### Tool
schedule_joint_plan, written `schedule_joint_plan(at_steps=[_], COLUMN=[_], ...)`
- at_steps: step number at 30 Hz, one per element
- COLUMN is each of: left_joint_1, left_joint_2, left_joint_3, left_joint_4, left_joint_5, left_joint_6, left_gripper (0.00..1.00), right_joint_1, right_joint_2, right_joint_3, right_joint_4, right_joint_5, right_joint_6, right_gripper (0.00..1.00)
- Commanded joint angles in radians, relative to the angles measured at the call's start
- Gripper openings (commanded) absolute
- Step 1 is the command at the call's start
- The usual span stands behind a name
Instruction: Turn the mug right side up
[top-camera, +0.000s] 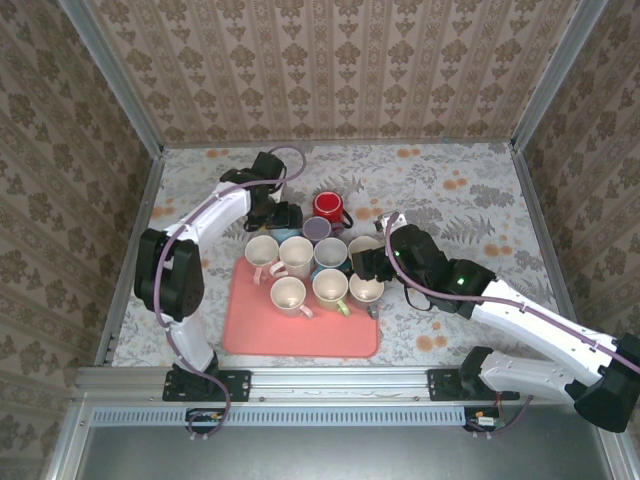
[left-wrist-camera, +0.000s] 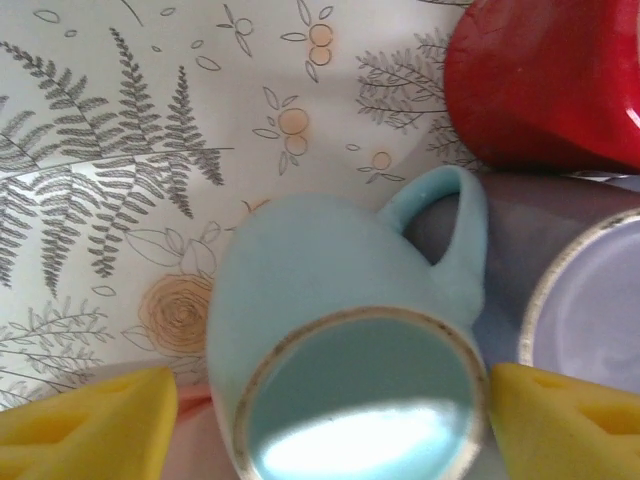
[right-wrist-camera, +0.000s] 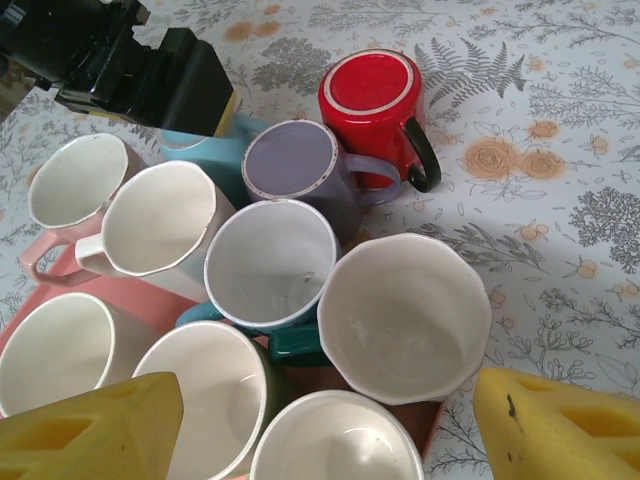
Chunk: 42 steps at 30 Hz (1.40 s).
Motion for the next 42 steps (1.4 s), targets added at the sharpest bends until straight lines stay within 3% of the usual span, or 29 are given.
schedule_joint_plan(at_steps=[1, 11, 18, 33, 38, 42], left_joint_1=[0.032, 0.095, 0.099, 0.114, 0.113, 0.109], left_joint_2=[0.016, 0.057, 0.077, 0.176, 0.172, 0.111], left_joint_3=[-0.014, 0.044, 0.059, 0.111, 0.112, 0.11], left_joint_4=[-0.011, -0.011, -0.008, -0.01, -0.011, 0.0], left_joint_5=[-0.03, -0.109, -0.064, -0.062, -0.079, -0.079], left_joint_6=[0.013, 0.034, 0.044, 0.083, 0.102, 0.128], left_gripper=[0.71, 0.65, 0.83, 0.83, 0.69, 0.48], right_joint_1=[-0.004, -0.006, -0.006, -0.006, -0.008, -0.007], right_joint_2=[0.007, 0.016, 0.029, 0.045, 0.044, 0.035], right_joint_3=[-0.017, -0.014, -0.009, -0.012, -0.006, 0.015], right_joint_4=[0.02, 0.028, 0.025, 0.027, 0.022, 0.009], right_joint_5=[-0.007, -0.005, -0.001, -0.009, -0.008, -0.008], right_joint_6=[0.017, 0.018, 0.014, 0.012, 0.005, -0.006], right_gripper=[0.78, 0.78, 0.79, 0.79, 0.79, 0.78])
